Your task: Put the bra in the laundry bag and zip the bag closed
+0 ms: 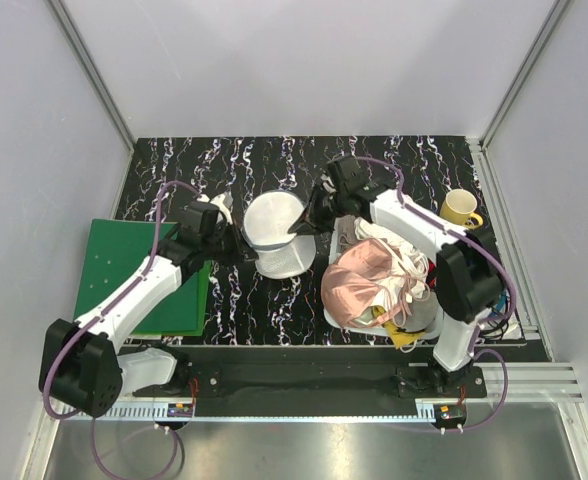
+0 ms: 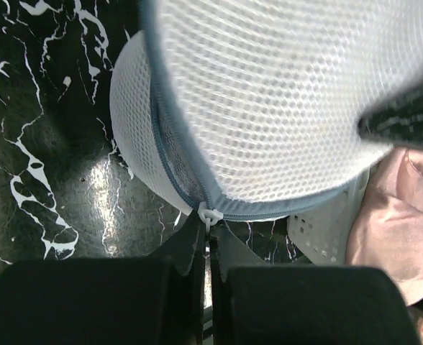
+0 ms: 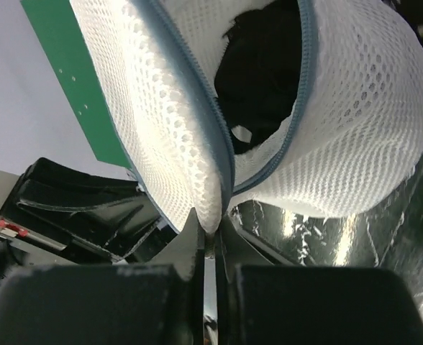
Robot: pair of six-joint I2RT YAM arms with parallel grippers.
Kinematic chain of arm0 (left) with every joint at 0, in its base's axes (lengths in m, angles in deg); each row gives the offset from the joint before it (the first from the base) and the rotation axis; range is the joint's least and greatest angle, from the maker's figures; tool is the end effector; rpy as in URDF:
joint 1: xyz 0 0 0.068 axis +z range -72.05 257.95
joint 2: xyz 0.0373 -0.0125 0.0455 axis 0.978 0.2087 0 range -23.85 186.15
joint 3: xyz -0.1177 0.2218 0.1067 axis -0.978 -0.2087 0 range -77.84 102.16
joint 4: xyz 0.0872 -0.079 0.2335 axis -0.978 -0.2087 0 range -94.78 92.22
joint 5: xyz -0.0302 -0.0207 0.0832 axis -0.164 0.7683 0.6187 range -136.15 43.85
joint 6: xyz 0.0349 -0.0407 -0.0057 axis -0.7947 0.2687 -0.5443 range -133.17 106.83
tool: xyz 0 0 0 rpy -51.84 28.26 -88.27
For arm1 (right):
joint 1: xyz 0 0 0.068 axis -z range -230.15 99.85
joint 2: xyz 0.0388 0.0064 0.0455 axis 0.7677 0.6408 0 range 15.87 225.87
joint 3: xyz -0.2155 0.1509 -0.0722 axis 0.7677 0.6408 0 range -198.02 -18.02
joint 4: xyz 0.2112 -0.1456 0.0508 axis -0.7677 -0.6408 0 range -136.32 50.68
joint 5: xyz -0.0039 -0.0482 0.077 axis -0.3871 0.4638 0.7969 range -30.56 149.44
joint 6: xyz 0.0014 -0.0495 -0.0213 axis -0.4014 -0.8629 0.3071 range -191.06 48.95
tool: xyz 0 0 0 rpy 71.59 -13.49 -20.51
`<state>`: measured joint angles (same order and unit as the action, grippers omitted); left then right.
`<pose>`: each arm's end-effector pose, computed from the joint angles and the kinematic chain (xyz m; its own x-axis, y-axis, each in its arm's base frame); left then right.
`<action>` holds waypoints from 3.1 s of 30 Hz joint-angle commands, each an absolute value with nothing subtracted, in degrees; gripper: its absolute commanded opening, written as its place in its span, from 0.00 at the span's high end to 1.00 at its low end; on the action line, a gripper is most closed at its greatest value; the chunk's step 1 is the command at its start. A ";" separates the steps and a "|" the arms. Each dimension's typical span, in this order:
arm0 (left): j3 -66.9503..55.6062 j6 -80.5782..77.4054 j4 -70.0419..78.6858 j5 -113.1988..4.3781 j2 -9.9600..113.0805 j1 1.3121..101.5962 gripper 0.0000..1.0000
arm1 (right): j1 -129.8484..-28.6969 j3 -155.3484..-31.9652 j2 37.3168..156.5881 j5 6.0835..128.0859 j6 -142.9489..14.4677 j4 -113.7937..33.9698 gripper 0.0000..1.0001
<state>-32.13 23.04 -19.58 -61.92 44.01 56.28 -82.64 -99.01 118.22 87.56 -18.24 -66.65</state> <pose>0.2268 -0.1006 0.2462 -0.8377 -0.2787 -0.4696 0.0527 0.8148 -0.5774 0.3250 0.2270 0.2589 -0.9695 0.2156 -0.1169 0.0598 0.6702 0.7398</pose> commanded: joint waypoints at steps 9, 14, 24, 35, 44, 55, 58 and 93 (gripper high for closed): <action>-32.31 29.72 -11.24 -69.88 44.71 52.47 1.00 | -81.17 -126.17 130.42 85.99 -35.91 -93.20 0.37; -33.81 33.84 -7.37 -70.14 45.50 50.18 1.00 | -81.17 -114.45 120.13 83.00 -30.73 -89.42 0.27; -33.63 36.75 -1.91 -71.99 48.31 49.22 1.00 | -83.19 -100.55 115.18 90.64 -13.85 -70.96 0.28; -32.75 37.46 -0.86 -72.69 48.75 49.04 1.00 | -84.86 -100.82 119.40 91.26 -8.92 -66.48 0.43; -34.33 37.55 1.07 -73.92 48.40 49.04 1.00 | -84.51 -101.69 123.62 90.73 -10.32 -66.30 0.62; -35.03 30.79 -15.94 -70.85 47.61 58.86 1.00 | -81.79 -104.68 125.20 89.94 -24.35 -69.45 1.00; -35.13 27.53 -20.27 -70.32 46.65 65.37 1.00 | -81.26 -109.14 127.04 92.04 -32.52 -72.70 1.00; -36.80 42.73 -0.33 -77.61 50.07 54.40 1.00 | -84.24 -109.44 120.90 86.33 -18.44 -76.15 0.11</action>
